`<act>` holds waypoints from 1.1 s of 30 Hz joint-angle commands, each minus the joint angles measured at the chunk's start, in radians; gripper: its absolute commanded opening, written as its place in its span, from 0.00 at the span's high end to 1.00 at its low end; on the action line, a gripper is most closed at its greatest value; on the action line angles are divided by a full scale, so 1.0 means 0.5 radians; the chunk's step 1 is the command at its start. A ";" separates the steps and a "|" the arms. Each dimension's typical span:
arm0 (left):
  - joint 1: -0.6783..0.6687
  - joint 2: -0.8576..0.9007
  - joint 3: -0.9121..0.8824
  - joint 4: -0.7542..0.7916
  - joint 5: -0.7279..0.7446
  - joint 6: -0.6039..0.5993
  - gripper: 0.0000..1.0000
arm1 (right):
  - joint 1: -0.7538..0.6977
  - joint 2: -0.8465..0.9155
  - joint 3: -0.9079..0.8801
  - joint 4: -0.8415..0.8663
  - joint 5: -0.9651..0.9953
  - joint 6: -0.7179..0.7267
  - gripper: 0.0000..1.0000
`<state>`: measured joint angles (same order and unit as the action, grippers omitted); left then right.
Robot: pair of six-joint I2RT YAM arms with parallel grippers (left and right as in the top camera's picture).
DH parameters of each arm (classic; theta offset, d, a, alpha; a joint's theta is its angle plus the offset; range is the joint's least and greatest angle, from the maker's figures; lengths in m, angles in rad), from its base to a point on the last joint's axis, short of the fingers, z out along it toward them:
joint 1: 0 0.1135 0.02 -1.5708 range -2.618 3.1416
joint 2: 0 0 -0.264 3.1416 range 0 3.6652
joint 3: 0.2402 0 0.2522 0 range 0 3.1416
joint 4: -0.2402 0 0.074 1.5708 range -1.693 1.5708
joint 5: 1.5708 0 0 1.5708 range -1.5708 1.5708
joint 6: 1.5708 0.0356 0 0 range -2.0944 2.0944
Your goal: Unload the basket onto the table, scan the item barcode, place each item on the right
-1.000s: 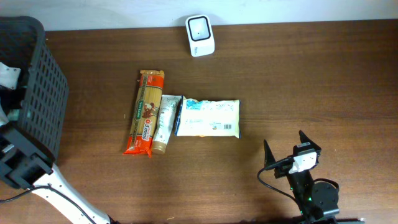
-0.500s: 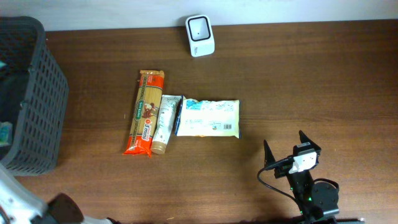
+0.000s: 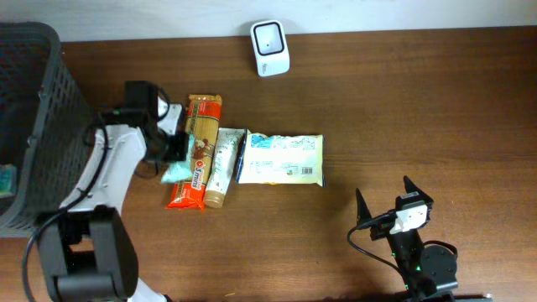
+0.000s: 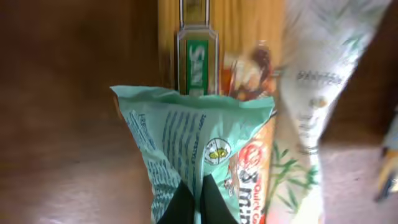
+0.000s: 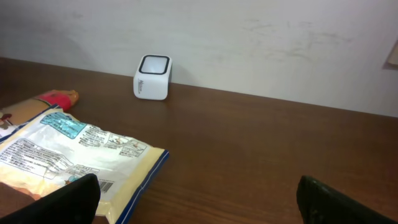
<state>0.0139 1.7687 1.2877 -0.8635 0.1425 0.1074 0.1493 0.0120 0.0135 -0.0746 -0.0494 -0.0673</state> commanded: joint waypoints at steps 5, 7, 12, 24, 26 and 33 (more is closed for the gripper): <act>0.002 -0.042 0.020 0.074 0.037 -0.018 0.18 | -0.011 -0.013 -0.016 0.002 -0.011 -0.008 0.01; 0.002 -0.157 0.317 -0.095 0.059 -0.018 0.13 | -0.011 -0.013 -0.016 0.002 -0.011 -0.008 0.01; 0.005 -0.526 1.081 -0.166 0.055 -0.016 0.01 | -0.011 -0.013 -0.016 0.002 -0.011 -0.008 0.01; 1.024 -0.481 1.286 0.408 -0.953 -0.002 0.01 | -0.011 -0.013 -0.016 0.002 -0.011 -0.008 0.01; 1.164 -0.301 1.269 0.394 -0.888 0.008 0.00 | -0.011 -0.013 -0.016 0.002 -0.011 -0.007 0.01; 1.337 -0.187 0.681 0.645 -0.783 0.809 0.00 | -0.011 -0.013 -0.016 0.002 -0.011 -0.008 0.01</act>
<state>0.6521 1.6684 1.7187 -0.5816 -0.2832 0.3244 0.1493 0.0120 0.0135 -0.0746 -0.0494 -0.0677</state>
